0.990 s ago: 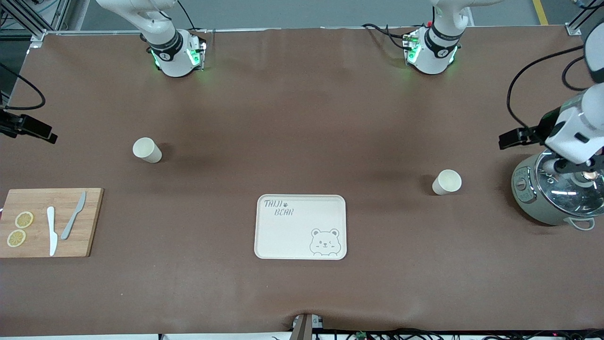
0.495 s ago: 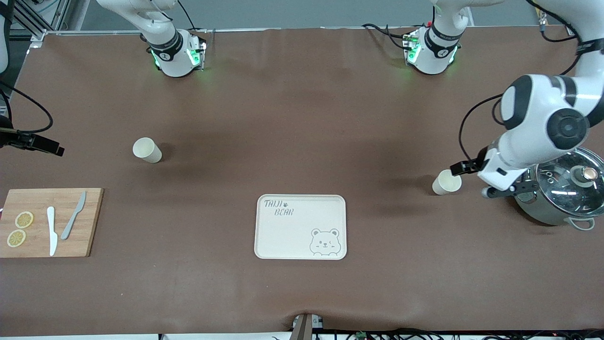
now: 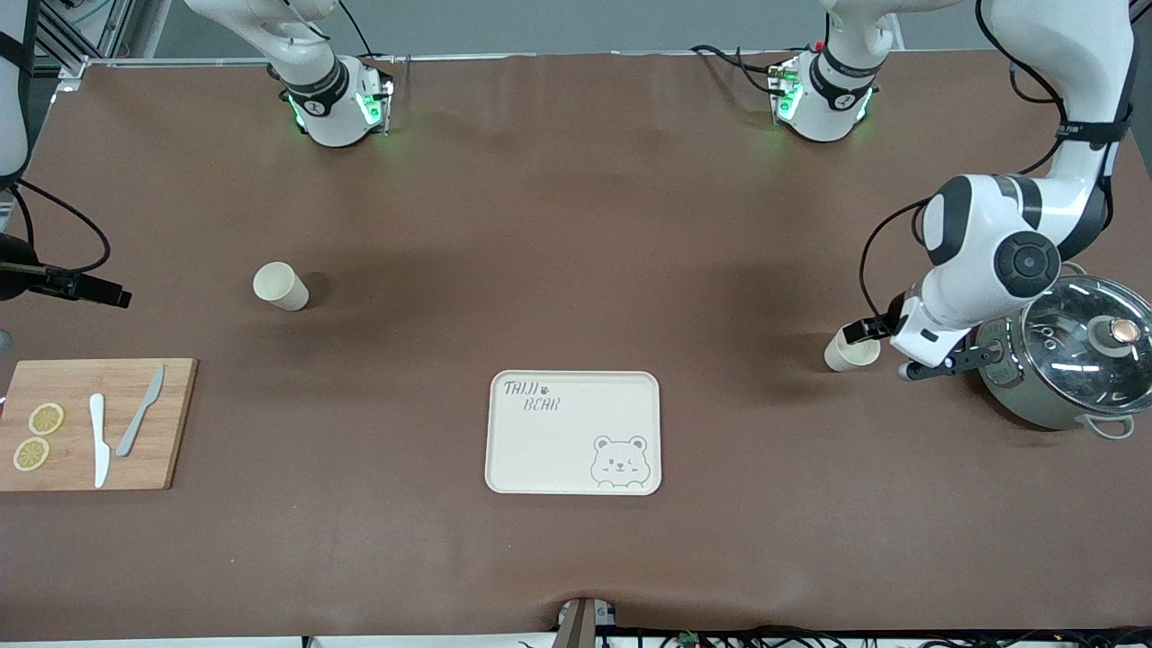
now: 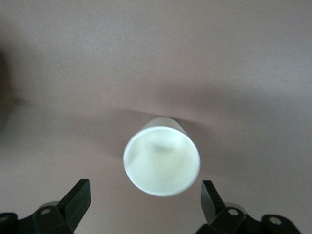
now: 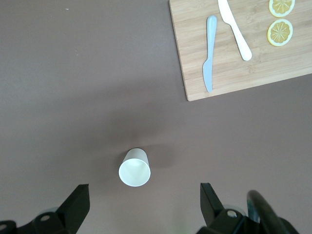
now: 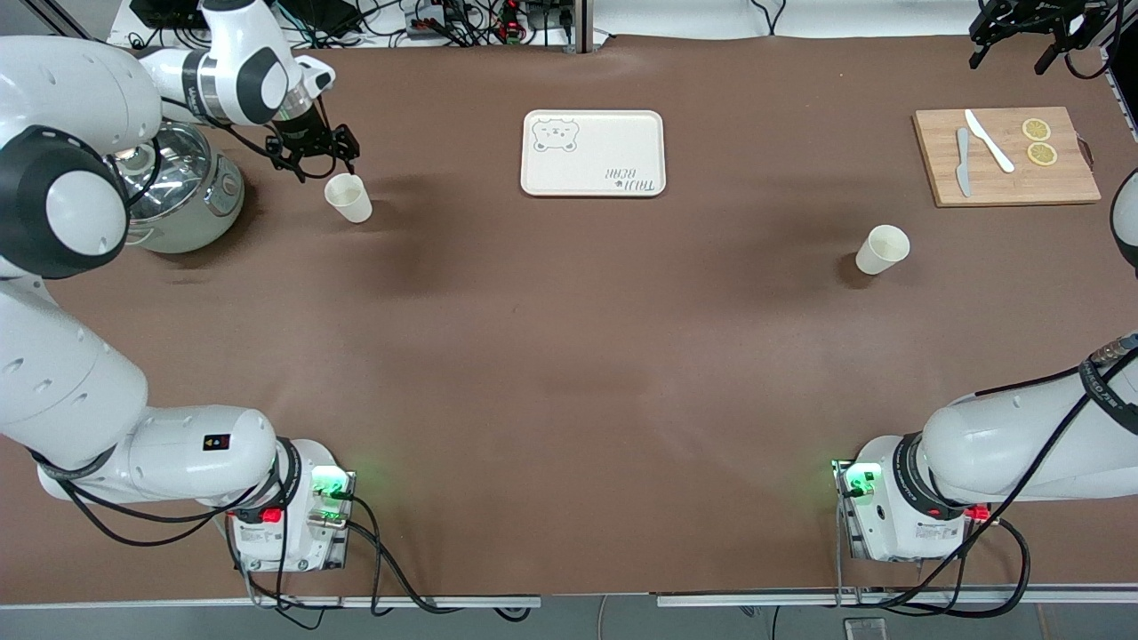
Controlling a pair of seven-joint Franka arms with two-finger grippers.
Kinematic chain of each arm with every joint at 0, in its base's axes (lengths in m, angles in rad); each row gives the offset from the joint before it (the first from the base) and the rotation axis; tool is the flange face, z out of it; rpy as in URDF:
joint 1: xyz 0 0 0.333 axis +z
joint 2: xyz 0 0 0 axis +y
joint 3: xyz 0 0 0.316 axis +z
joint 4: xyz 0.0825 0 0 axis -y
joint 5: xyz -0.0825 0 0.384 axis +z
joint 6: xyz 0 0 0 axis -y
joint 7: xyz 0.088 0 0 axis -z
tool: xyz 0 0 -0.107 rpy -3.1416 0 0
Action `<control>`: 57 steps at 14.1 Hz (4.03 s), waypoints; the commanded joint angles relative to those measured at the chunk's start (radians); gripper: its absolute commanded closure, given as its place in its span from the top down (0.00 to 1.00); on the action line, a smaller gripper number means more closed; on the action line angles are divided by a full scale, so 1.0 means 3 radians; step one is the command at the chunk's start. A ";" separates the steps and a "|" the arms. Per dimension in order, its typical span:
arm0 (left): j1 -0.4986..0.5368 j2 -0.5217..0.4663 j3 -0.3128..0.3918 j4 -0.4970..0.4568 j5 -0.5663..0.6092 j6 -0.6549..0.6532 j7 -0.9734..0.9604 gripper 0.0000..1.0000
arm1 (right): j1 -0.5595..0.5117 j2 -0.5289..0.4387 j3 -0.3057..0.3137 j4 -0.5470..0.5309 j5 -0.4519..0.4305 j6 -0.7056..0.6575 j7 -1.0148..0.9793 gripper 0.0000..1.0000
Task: Place white IKEA cup upright on tray with both arms
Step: 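Reach the left gripper down over the white paper cup beside the pot, then grasp the cup with the left gripper while the right gripper reaches the other cup, then lower the cup onto the tray while the right gripper grasps the other cup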
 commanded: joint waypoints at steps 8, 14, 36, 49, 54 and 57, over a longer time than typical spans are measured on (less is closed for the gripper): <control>0.0134 0.0273 -0.0012 0.0003 0.0018 0.0105 0.0025 0.77 | -0.0221 0.0064 0.0040 -0.0089 0.0011 0.0002 0.0014 1.00; 0.0149 0.0355 -0.0017 0.0044 0.0018 0.0100 0.0041 0.00 | -0.0283 -0.0053 0.0040 -0.0436 0.0021 0.0027 0.0014 1.00; -0.0832 0.1249 -0.0549 0.1970 -0.0033 -0.0299 -0.1656 0.00 | -0.0206 -0.0325 0.0055 -0.2390 0.0210 0.1883 0.0071 1.00; -0.1349 0.1859 -0.0508 0.2519 -0.0008 -0.0192 -0.3063 0.01 | -0.0089 -0.0294 0.0055 -0.3055 0.0446 0.2620 0.0101 0.31; -0.1354 0.1864 -0.0488 0.2519 0.0018 -0.0186 -0.3073 1.00 | -0.0084 -0.0289 0.0055 -0.3050 0.0441 0.2615 0.0101 0.00; -0.1293 0.1706 -0.0467 0.2524 0.0023 -0.0202 -0.3048 1.00 | -0.0053 -0.0299 0.0055 -0.3020 0.0440 0.2599 0.0101 0.00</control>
